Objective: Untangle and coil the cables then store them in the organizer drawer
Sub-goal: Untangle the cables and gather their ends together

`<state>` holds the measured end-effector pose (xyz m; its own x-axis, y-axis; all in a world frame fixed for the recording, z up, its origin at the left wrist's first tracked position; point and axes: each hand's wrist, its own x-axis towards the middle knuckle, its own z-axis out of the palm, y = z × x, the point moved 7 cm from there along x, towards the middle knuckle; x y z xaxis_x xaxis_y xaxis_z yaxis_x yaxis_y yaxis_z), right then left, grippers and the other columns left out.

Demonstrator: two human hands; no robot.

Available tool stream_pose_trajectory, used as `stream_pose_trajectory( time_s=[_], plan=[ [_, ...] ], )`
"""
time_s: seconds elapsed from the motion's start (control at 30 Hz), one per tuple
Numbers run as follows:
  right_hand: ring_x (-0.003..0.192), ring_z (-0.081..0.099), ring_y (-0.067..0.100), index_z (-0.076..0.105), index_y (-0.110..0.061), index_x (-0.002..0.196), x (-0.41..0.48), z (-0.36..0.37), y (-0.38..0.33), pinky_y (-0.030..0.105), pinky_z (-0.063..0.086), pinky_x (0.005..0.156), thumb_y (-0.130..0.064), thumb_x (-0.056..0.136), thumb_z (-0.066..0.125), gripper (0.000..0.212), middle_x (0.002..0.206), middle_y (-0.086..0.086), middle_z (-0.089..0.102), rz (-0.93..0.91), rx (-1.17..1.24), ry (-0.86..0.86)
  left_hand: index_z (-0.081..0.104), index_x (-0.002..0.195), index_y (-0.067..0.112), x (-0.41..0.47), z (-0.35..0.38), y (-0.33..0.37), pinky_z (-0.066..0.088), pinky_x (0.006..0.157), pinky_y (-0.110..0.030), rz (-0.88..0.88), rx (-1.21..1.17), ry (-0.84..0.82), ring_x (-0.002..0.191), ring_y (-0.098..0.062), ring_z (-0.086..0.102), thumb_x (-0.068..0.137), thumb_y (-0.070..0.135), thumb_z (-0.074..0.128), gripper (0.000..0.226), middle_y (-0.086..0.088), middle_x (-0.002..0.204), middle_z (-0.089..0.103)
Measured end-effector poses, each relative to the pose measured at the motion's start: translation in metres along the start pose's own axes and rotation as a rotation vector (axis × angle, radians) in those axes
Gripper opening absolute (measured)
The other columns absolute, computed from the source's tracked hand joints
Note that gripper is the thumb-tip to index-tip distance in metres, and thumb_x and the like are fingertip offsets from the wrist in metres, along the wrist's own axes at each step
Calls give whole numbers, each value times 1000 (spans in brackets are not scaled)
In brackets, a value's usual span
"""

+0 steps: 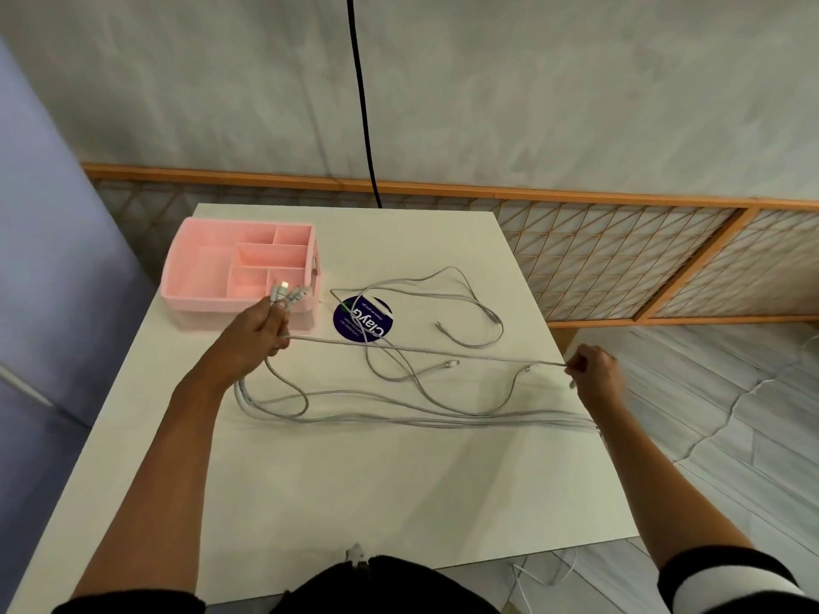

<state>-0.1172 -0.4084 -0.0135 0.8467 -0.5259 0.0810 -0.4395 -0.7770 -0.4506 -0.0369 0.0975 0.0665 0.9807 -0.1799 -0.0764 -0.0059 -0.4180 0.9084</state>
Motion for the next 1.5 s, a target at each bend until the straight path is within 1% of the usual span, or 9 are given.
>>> stream_pose_trajectory(
  time_s=[0.57,0.73,0.83,0.93,1.0,1.1,1.2,1.33,1.5],
  plan=[
    [77,60,28,73,3,87,-22,29,120,31,49,72,15,82,56,21,88,21,70,451,192,30,50,86,13,-4,56,-25,42,72,-32,-124,269,-86,70,-20,54,102,30,32,29,-4,73,54],
    [108,54,36,66,-1,109,-17,36,118,38,43,92,-1,89,51,24,113,22,63,519,-114,-153,49,85,18,-4,64,-21,44,78,-37,-113,308,-101,74,-22,57,102,34,32,28,-1,74,54],
    [113,50,36,67,-8,111,0,34,56,38,38,94,-1,85,53,30,117,19,63,293,-177,-74,52,94,14,-3,65,-18,47,89,-46,-102,303,-100,74,-22,56,101,37,33,31,-2,75,55],
    [99,65,31,71,-12,102,-4,48,-59,32,51,83,-2,88,55,23,101,12,72,-179,282,-90,52,92,14,-1,66,-13,47,90,-47,-89,294,-89,74,-22,54,101,37,33,31,-2,73,54],
    [96,67,16,68,-11,108,-40,64,-149,17,48,79,-14,96,54,19,102,7,73,-427,511,-434,51,87,17,0,66,-9,47,90,-48,-68,276,-77,70,-20,52,101,36,34,29,-2,71,53],
    [94,62,12,62,-17,113,-115,76,-244,19,43,86,-26,101,43,24,102,5,71,-694,454,-916,49,83,21,2,59,-6,48,87,-47,-46,275,-44,67,-19,51,101,33,35,26,-2,69,52],
    [72,51,0,63,-12,99,-127,77,-249,13,41,76,-21,102,39,25,87,-4,64,-754,454,-933,48,81,21,0,54,-5,46,80,-39,-38,248,-24,67,-19,50,101,31,35,26,-2,69,51],
    [77,50,-6,62,-14,91,-104,67,-212,36,39,88,-27,103,37,30,83,-6,60,-736,334,-774,46,83,16,-5,57,-5,37,64,-26,-20,238,-40,64,-16,48,102,29,32,27,-1,69,49],
    [83,44,4,54,-28,85,-77,57,-160,37,24,87,-31,103,34,27,82,0,62,-609,153,-675,47,85,14,-6,63,3,38,58,-16,8,232,-71,64,-14,46,103,25,31,26,1,69,48]
  ],
)
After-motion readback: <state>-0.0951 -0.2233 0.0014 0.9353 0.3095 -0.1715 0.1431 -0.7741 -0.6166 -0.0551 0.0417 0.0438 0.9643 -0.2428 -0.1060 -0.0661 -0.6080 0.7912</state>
